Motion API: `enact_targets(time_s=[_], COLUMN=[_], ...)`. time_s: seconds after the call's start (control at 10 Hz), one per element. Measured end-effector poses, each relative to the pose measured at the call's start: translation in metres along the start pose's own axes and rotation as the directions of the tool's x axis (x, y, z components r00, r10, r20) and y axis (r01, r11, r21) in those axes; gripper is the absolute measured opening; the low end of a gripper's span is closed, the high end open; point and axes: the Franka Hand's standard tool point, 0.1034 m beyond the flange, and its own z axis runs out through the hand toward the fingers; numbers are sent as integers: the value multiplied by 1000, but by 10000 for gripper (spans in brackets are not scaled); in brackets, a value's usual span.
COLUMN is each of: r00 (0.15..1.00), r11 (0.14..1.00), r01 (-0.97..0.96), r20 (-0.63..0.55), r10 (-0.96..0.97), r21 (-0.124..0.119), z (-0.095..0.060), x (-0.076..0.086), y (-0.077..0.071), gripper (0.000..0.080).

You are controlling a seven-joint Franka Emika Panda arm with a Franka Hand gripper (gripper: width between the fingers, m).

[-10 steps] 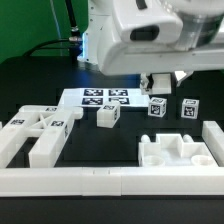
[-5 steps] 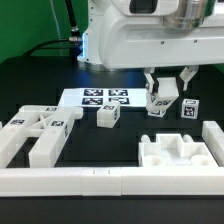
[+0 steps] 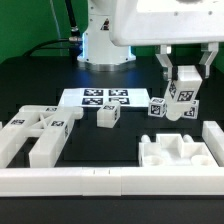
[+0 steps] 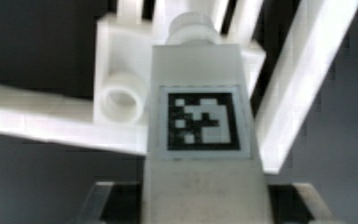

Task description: Assemble chair

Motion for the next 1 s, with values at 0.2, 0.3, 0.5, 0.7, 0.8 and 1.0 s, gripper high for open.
enact_targets(time_s=[0.2, 0.3, 0.5, 0.7, 0.8, 1.0], r00=[983, 980, 976, 974, 974, 974], r11=[1000, 1000, 1000, 1000, 1000, 1000], r01=[8, 9, 16, 25, 26, 26], r20=[-184, -201, -216, -225, -224, -224], r10=[-9, -10, -17, -27, -28, -28], r21=[-6, -6, -7, -11, -11, -11], z=[0, 4, 4, 7, 8, 9], x=[5, -1, 22, 44, 44, 43], y=[1, 0, -1, 1, 1, 1], gripper=[291, 291, 291, 291, 291, 291])
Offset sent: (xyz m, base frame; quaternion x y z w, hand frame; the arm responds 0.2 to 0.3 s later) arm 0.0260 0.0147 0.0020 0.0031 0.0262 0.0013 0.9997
